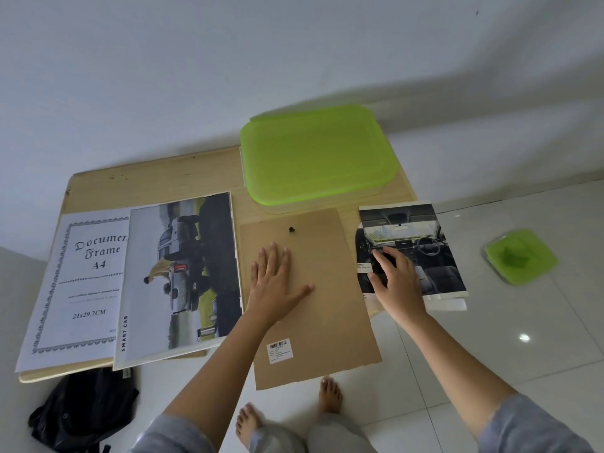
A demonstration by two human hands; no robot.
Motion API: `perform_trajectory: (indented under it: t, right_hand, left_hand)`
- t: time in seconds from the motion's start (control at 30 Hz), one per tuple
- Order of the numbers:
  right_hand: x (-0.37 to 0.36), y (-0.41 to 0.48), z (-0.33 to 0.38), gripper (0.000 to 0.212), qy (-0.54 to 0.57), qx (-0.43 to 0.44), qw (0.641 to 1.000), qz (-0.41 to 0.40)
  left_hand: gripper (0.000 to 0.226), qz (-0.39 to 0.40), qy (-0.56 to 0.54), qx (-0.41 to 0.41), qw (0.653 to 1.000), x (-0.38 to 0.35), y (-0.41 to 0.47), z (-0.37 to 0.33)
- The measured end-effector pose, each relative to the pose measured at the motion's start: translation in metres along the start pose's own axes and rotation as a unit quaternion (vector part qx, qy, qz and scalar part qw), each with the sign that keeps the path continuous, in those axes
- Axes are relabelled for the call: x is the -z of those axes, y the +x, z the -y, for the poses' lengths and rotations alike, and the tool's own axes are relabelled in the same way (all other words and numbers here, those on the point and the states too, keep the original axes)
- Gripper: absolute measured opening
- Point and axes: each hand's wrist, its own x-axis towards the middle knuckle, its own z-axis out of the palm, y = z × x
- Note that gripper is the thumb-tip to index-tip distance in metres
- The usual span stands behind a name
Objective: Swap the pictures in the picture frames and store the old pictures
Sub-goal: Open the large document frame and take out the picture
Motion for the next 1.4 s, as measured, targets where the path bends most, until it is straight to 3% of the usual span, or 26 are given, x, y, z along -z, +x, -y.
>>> perform_trajectory:
  t: [0.43,0.63,0.87,1.0,1.13,1.27,1.4]
  right_hand:
    - [0.008,0.001,0.001,0.043,0.016,-0.006,1.0,0.01]
    - [0.011,0.004,0.016,0.042,0.031,-0.049,0.998,0.018]
    - [-0.006,-0.013,0.109,0.037,0.152,-0.02,0.988,-0.025]
    - [-0.037,-0.037,0.18,0.037,0.197,0.031,0.98,0.02]
    - [-0.07,-0.065,0.235,0.042,0.191,0.039,0.978,0.079]
    - [-0.099,-0.088,0.261,0.055,0.119,0.034,0.988,0.097]
    - [-0.114,-0.1,0.274,0.065,0.06,0.009,0.995,0.084]
  left_hand:
    - [0.093,-0.006,-0.02,0.009,1.0,0.008,0.002,-0.003]
    - [0.067,0.018,-0.093,0.0,0.996,0.03,0.003,0.005]
    - [0.056,-0.141,-0.195,0.046,0.97,0.059,-0.052,0.075]
    - [0.063,-0.204,-0.221,0.132,0.945,0.06,-0.102,0.144]
    - [0.082,-0.191,-0.248,0.196,0.929,0.054,-0.14,0.193]
    - [0.098,-0.126,-0.248,0.159,0.947,0.039,-0.155,0.219]
    - [0.099,-0.124,-0.238,0.109,0.957,0.037,-0.157,0.225]
